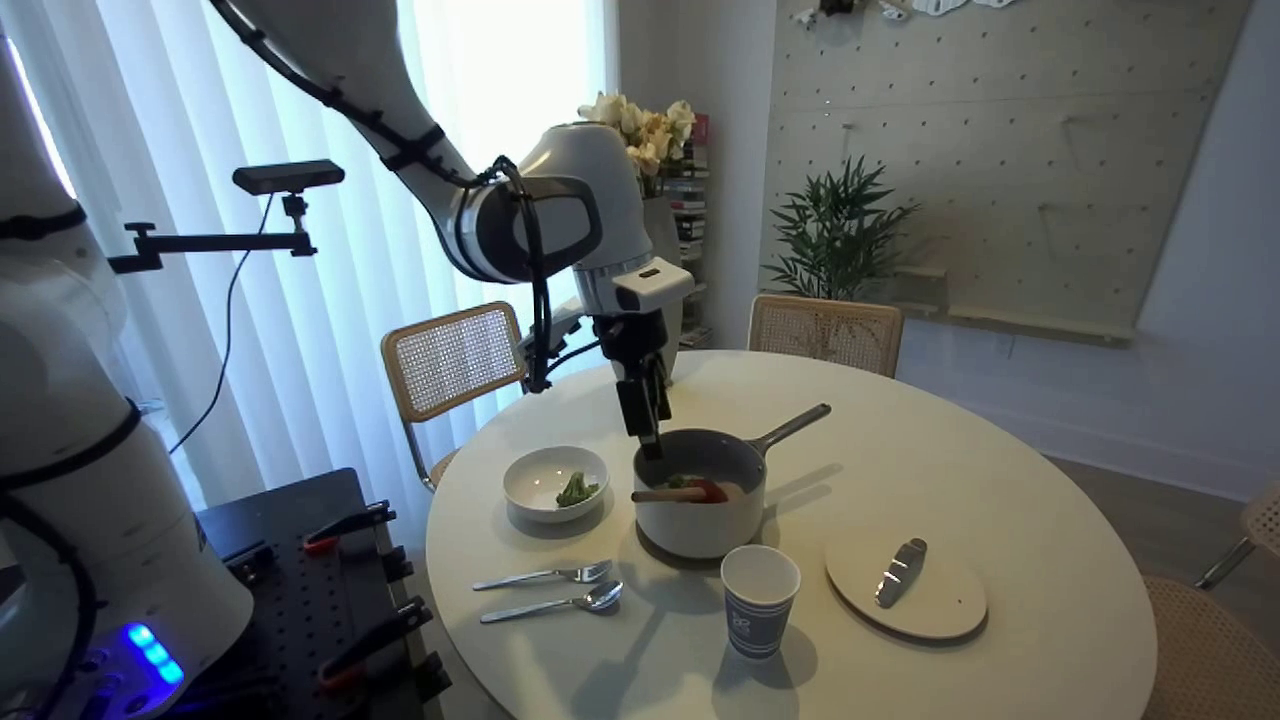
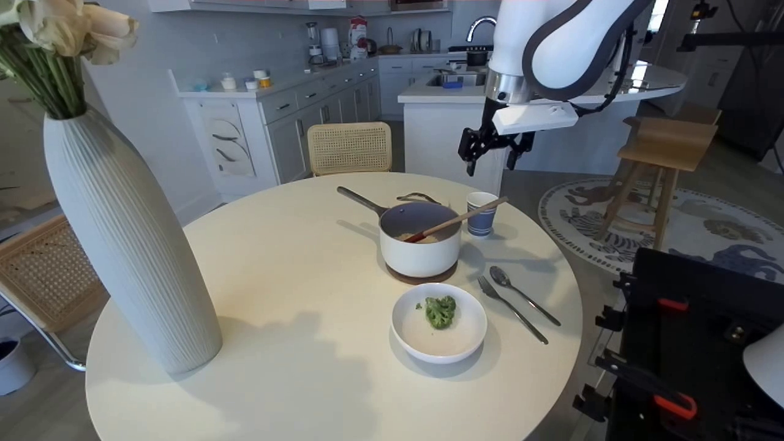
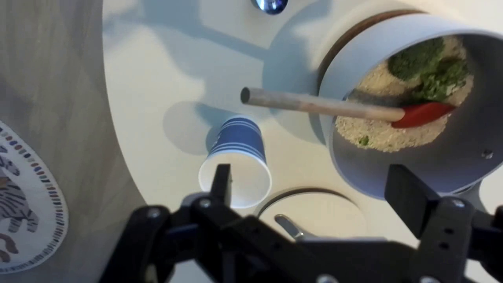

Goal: Move the white bowl to the left, remove the fork and then the spoon from the bowl and place them on the table, move the blue cup to the left

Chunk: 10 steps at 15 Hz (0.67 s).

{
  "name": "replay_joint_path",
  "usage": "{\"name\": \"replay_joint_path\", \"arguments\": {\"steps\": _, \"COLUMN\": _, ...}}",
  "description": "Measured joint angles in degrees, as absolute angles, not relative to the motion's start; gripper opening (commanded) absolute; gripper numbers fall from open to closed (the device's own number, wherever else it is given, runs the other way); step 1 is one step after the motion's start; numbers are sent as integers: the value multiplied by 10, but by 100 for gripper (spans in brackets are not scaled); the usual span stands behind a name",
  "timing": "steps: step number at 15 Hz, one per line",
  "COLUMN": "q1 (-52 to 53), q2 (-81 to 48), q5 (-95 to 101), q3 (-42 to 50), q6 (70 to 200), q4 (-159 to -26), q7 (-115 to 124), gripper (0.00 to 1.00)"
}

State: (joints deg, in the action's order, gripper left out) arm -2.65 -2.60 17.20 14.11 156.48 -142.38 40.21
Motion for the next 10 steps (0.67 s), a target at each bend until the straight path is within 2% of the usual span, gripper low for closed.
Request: {"name": "replay_joint_path", "arguments": {"steps": 10, "q1": -65, "q2": -136, "q5": 134, "q3": 169, "q6": 1574, "q4": -1346, "q7": 478, "gripper": 100}}
